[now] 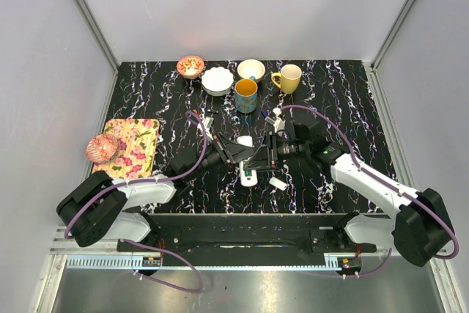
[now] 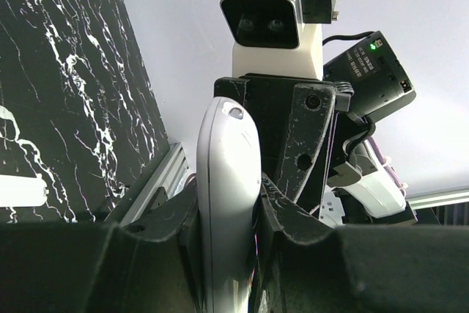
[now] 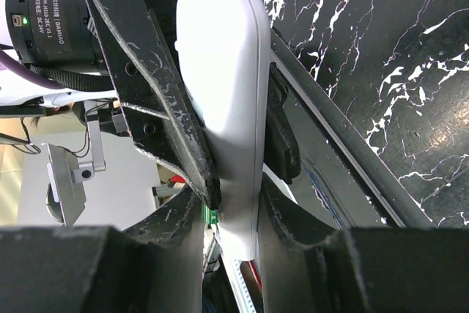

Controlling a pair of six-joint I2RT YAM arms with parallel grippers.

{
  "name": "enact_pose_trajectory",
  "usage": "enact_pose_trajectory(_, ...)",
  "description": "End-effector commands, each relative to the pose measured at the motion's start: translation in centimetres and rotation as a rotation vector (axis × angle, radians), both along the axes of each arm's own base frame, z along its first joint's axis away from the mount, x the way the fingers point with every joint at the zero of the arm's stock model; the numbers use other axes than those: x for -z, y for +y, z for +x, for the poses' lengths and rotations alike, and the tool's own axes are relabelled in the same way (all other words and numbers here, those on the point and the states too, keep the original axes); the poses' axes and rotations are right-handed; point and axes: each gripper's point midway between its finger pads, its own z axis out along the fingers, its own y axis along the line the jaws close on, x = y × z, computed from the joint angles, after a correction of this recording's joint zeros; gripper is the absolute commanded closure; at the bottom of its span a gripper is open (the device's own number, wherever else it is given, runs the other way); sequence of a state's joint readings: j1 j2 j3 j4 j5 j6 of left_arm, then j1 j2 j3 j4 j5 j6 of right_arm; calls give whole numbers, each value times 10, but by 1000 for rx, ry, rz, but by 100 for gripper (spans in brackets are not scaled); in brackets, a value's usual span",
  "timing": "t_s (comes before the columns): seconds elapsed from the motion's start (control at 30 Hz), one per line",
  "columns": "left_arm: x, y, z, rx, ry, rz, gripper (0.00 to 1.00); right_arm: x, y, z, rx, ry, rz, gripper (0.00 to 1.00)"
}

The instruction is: Load the batteries into the remote control

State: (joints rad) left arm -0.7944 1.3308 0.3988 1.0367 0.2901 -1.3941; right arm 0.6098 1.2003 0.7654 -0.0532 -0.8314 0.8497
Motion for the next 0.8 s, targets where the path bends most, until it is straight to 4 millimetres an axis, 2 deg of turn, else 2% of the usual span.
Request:
enact_pose_trajectory(0.0,-61,-6,-11,33,-106,-162,100,16,8,8,27,-22,-66,100)
enact_pose_trajectory(0.1,-61,-6,-12,29,-106,-160,100,20,8,11,45,-12,-84,100)
enact_pose_trajectory(0.33,-55,-3,-13,9,-107,-143,100,41,-6,21,163,-4,-207,100)
enact_pose_trajectory(0.47,-53,-2,-12,2,-104,-136,100,46,-11,22,184,-7,-242,100)
enact_pose_trajectory(0.77,-54,-1,-13,0,-106,-154,100,39,-9,19,161,-26,-210,100)
